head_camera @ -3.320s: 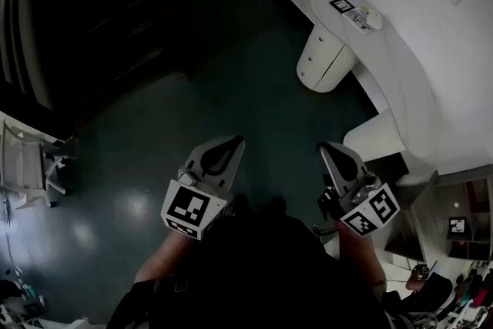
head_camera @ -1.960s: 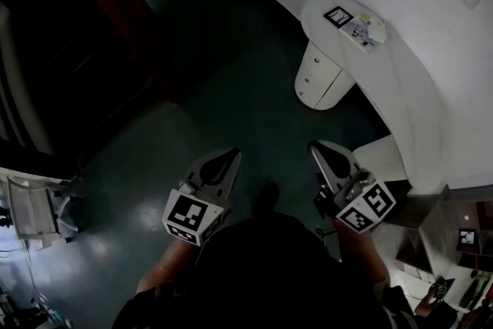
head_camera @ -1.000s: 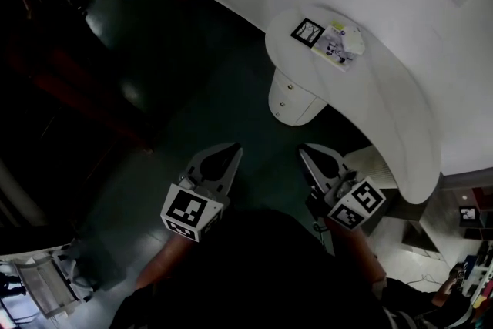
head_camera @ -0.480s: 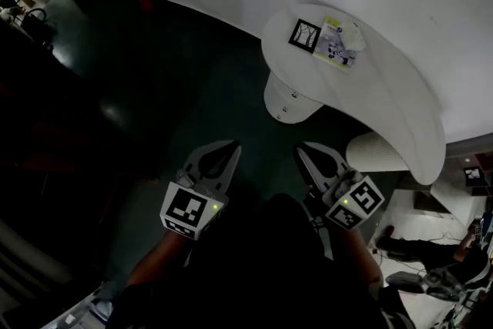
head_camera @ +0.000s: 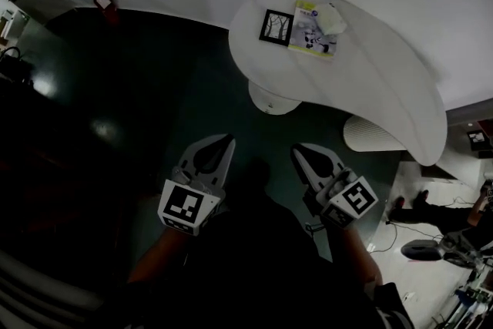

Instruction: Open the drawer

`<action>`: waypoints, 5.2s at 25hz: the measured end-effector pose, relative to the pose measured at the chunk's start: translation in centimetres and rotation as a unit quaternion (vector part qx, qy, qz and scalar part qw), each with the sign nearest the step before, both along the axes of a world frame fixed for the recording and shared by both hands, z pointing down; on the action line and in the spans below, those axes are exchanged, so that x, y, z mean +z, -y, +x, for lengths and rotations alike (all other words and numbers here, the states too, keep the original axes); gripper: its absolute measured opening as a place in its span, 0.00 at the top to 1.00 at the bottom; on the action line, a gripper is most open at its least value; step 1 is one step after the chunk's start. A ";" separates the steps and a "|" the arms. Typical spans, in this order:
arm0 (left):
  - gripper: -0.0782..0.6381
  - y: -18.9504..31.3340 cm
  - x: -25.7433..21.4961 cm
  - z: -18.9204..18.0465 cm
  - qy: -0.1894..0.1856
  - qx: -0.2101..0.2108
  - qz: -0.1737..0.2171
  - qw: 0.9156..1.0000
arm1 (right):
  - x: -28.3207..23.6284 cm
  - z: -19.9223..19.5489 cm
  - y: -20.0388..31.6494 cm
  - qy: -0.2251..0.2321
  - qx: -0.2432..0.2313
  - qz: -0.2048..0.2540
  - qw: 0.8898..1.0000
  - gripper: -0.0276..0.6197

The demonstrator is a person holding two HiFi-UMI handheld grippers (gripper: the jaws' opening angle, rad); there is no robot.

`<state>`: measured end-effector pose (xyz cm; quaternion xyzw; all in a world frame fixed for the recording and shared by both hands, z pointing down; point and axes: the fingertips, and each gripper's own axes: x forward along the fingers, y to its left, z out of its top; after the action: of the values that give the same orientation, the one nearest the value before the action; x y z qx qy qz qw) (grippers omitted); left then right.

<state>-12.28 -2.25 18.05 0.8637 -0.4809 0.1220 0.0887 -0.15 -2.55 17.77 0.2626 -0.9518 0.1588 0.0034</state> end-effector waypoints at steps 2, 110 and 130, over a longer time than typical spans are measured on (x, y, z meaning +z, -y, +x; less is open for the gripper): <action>0.87 1.7 0.3 1.1 -0.001 0.008 -0.005 1.000 | 0.5 0.8 1.5 0.008 0.006 0.001 1.000 0.93; 0.84 22.2 41.7 9.9 0.011 0.353 -0.034 0.935 | 41.3 -2.8 22.1 -0.141 0.043 0.052 0.988 0.89; 0.84 21.1 41.6 10.1 0.031 0.364 -0.037 0.930 | 53.7 1.0 21.3 -0.137 0.173 -0.142 0.965 0.88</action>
<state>-2.18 -23.37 59.70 0.9713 -0.1311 0.1904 0.0555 0.87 -23.82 71.50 0.4391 -0.8499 0.2533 0.1437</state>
